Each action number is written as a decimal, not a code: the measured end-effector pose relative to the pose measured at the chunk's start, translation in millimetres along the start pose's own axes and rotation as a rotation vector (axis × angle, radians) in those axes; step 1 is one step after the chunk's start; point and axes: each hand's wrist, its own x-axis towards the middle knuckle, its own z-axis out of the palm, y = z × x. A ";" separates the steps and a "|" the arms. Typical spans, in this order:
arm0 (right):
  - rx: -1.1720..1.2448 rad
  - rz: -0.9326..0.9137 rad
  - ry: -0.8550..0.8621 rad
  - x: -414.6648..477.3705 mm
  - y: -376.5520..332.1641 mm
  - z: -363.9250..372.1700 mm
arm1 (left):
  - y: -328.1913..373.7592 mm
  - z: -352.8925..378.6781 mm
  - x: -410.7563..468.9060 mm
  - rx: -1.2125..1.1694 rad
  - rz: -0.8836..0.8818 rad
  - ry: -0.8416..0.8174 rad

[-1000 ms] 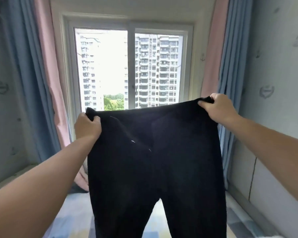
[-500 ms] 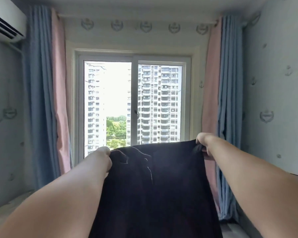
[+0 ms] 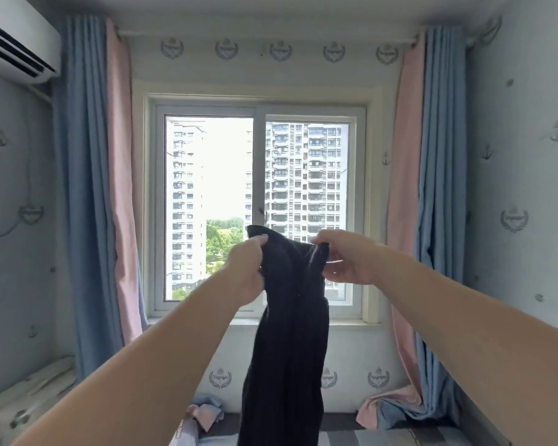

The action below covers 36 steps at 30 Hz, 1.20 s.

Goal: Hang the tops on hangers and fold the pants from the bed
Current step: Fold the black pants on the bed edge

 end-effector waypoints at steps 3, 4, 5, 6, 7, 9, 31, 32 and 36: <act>0.052 -0.061 -0.068 -5.6 -11.9 22.0 | -4.4 5.5 -7.8 0.000 0.044 -0.148; 0.032 -0.079 -0.065 -7.5 -14.8 27.6 | -4.7 4.1 -9.1 0.043 0.070 -0.195; 0.013 -0.098 -0.061 -9.1 -17.3 32.1 | -4.5 1.4 -10.1 0.090 0.100 -0.234; -0.001 -0.116 -0.062 -9.7 -19.7 36.0 | -3.7 -1.8 -10.0 0.132 0.125 -0.261; -0.013 -0.132 -0.066 -10.1 -21.8 39.5 | -2.9 -4.1 -10.5 0.173 0.145 -0.270; -0.029 -0.167 -0.079 -11.6 -27.1 47.7 | -3.6 -8.1 -10.6 0.279 0.193 -0.241; 0.182 -0.008 -0.193 -24.1 84.5 94.8 | 92.1 -138.3 -30.7 0.084 0.154 -0.216; 0.168 -0.044 -0.212 -26.0 83.6 103.0 | 96.5 -149.4 -31.3 0.091 0.156 -0.217; 0.145 -0.216 -0.083 -34.7 62.6 138.5 | 112.9 -191.6 -30.4 0.136 0.209 -0.195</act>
